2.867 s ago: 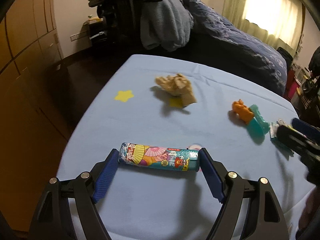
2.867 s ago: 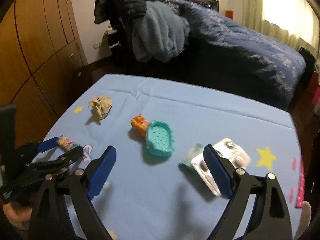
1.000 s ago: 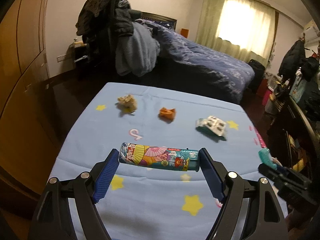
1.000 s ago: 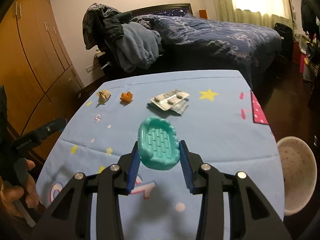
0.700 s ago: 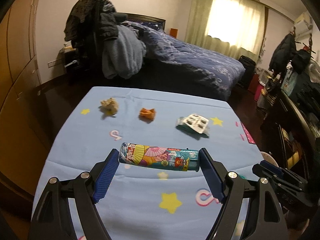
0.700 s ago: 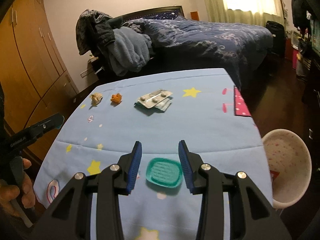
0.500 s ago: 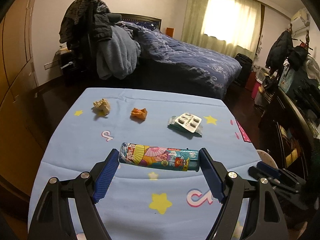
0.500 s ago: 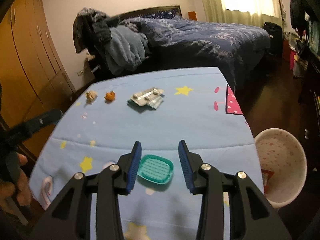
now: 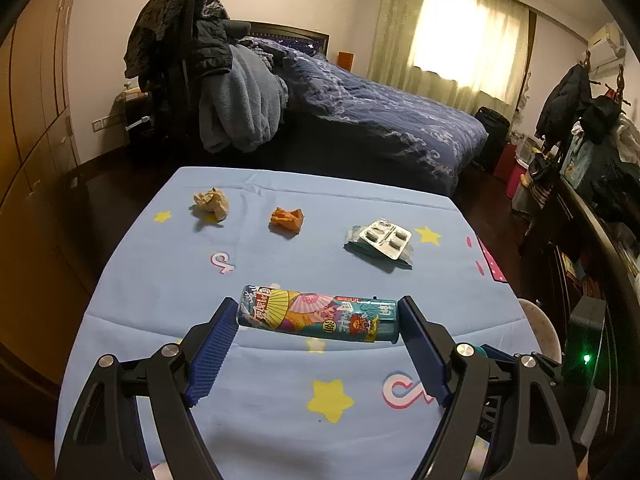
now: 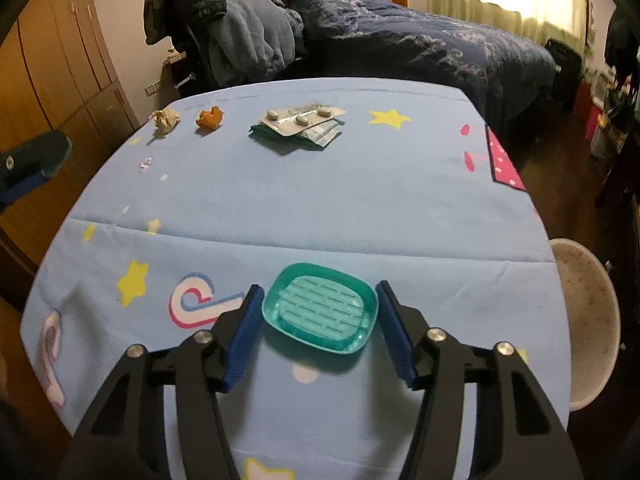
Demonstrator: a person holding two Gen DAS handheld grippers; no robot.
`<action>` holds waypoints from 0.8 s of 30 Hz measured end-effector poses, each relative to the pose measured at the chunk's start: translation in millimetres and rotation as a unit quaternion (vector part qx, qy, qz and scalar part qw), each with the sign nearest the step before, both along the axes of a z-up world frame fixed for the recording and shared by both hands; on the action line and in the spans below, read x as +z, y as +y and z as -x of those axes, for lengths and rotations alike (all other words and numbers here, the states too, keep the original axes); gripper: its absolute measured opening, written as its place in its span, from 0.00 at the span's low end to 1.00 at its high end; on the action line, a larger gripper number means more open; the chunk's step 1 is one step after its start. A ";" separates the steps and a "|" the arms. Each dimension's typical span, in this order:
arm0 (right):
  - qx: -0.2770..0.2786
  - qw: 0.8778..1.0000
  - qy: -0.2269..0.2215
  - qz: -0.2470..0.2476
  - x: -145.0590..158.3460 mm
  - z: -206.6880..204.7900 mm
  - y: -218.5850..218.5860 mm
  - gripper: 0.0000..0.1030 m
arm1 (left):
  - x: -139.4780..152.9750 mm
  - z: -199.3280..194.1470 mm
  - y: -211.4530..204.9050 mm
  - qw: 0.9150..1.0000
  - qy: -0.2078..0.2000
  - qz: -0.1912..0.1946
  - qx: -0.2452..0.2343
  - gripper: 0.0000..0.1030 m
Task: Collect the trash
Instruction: 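Carry the candy tube and soap dish to the wastebasket and open both tools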
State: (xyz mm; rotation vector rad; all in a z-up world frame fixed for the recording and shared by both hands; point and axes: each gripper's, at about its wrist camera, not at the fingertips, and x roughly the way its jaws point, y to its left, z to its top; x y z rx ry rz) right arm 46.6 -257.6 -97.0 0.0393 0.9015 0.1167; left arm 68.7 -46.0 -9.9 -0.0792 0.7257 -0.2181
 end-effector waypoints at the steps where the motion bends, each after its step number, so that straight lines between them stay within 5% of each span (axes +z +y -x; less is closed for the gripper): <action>1: 0.000 1.000 -0.001 -0.001 0.0 0.4 -0.8 0.55 | 0.5 -0.1 -0.4 1.000 0.000 -0.001 -0.001 0.78; 16: -0.024 0.999 -0.024 -0.024 18.6 15.7 -30.4 0.55 | -2.6 -2.3 8.4 1.000 0.007 -0.001 0.013 0.78; 24: -0.030 0.998 -0.029 -0.047 17.1 24.0 -46.7 0.55 | -3.0 -0.4 -20.5 1.000 0.008 -0.018 -0.007 0.78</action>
